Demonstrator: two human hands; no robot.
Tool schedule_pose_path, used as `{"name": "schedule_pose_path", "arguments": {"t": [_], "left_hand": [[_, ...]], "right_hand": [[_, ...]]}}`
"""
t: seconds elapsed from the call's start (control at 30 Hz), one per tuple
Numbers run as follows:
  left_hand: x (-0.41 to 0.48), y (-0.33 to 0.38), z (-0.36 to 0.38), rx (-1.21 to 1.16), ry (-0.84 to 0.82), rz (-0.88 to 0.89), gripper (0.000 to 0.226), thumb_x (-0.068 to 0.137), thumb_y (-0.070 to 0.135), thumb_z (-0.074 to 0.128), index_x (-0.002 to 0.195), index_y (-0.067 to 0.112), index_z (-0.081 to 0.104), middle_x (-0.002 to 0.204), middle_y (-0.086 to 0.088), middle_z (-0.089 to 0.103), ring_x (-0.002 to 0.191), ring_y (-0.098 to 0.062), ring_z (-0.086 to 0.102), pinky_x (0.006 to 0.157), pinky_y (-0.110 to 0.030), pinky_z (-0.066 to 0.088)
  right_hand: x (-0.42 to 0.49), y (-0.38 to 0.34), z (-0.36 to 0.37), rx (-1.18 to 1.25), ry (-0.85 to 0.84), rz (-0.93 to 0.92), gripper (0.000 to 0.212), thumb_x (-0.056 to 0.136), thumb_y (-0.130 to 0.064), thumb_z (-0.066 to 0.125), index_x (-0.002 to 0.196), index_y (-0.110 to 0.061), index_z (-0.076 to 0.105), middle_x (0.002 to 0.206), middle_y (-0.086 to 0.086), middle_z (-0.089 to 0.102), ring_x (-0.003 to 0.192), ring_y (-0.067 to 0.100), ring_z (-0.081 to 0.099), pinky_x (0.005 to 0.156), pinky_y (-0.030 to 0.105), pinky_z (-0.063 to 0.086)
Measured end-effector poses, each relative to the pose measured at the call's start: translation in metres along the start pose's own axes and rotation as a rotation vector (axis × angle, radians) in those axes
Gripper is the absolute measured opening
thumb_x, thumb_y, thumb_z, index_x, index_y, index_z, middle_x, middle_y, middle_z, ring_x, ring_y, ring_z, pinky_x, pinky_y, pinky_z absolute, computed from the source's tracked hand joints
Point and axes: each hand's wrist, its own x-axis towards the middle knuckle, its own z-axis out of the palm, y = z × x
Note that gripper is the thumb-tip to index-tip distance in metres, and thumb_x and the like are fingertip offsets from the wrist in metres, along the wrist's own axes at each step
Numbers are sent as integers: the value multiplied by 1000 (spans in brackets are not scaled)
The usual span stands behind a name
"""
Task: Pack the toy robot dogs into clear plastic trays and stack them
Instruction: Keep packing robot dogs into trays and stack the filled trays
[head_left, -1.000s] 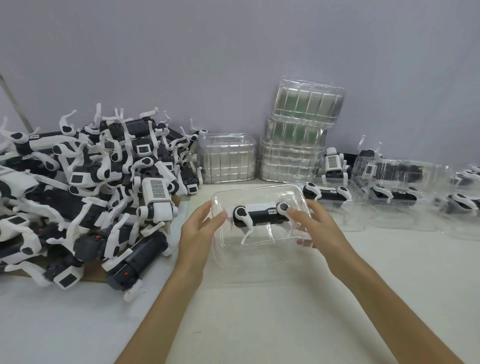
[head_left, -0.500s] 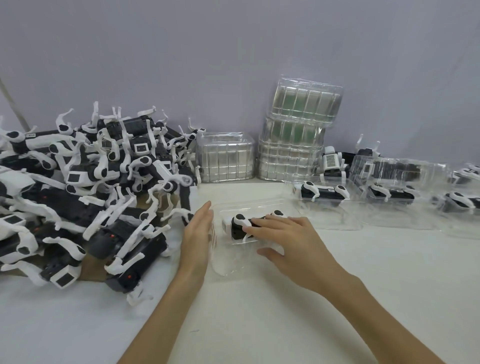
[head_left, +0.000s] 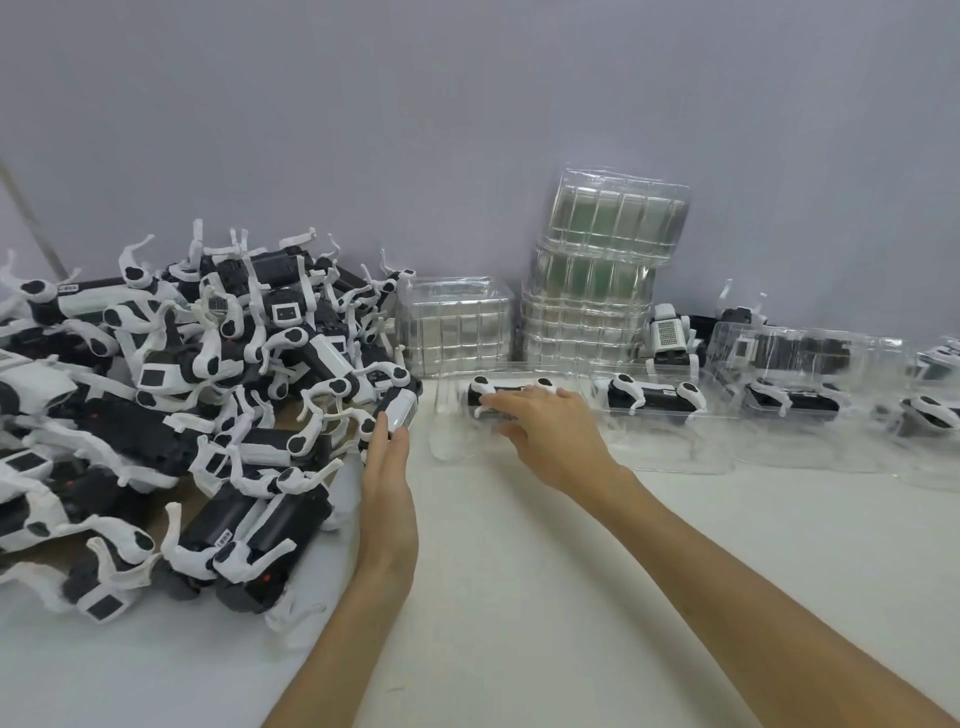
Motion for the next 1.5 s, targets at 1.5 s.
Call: {"name": "schedule_pose_path", "arguments": {"t": [1.5], "left_hand": [[-3,-5,1,22,6,9,47,105,33,42,150,38,34,121,37,46,135,0,41,117,-31,27]], "right_hand": [[-79,169,-80,-143,-104,243,46,97,-37,60,142,-43,48,143,-14,55,138,18,45,105,44,27]]}}
